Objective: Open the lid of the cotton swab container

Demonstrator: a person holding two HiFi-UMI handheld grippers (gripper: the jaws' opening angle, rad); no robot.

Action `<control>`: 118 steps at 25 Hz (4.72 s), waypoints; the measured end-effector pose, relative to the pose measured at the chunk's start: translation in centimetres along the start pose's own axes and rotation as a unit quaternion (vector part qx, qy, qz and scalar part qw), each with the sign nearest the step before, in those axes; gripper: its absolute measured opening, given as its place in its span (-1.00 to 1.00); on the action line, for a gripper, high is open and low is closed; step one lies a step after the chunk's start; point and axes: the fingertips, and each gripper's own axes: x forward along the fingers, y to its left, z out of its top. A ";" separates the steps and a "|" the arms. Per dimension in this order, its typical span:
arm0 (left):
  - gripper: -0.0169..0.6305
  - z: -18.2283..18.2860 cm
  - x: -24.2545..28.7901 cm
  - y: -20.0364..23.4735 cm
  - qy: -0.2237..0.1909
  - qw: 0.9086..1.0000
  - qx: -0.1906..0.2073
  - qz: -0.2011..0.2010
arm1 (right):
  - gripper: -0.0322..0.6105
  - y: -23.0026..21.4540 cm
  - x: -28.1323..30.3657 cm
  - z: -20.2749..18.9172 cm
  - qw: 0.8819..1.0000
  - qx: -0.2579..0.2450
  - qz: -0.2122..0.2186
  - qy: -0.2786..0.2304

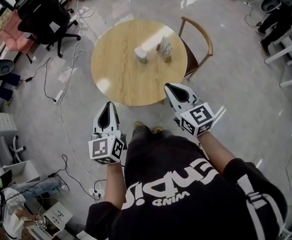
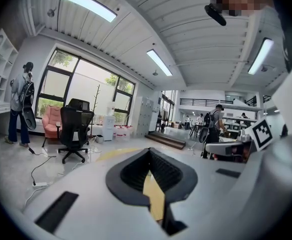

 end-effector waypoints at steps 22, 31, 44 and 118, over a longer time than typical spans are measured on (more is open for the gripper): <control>-0.92 1.5 9.9 4.3 0.016 0.999 0.012 -0.046 | -0.89 -4.4 8.4 1.3 0.999 0.020 -0.028 -0.007; -0.92 2.9 15.0 7.1 0.022 0.997 0.015 -0.075 | -0.89 -5.8 13.1 2.5 0.999 0.020 -0.049 -0.012; -0.92 5.1 19.5 9.4 0.026 0.992 0.020 -0.125 | -0.89 -6.6 16.7 5.1 0.996 0.021 -0.082 -0.038; -0.92 4.6 22.4 10.4 0.059 0.997 0.013 -0.045 | 0.01 -13.4 31.3 -17.8 0.979 0.004 -0.013 0.202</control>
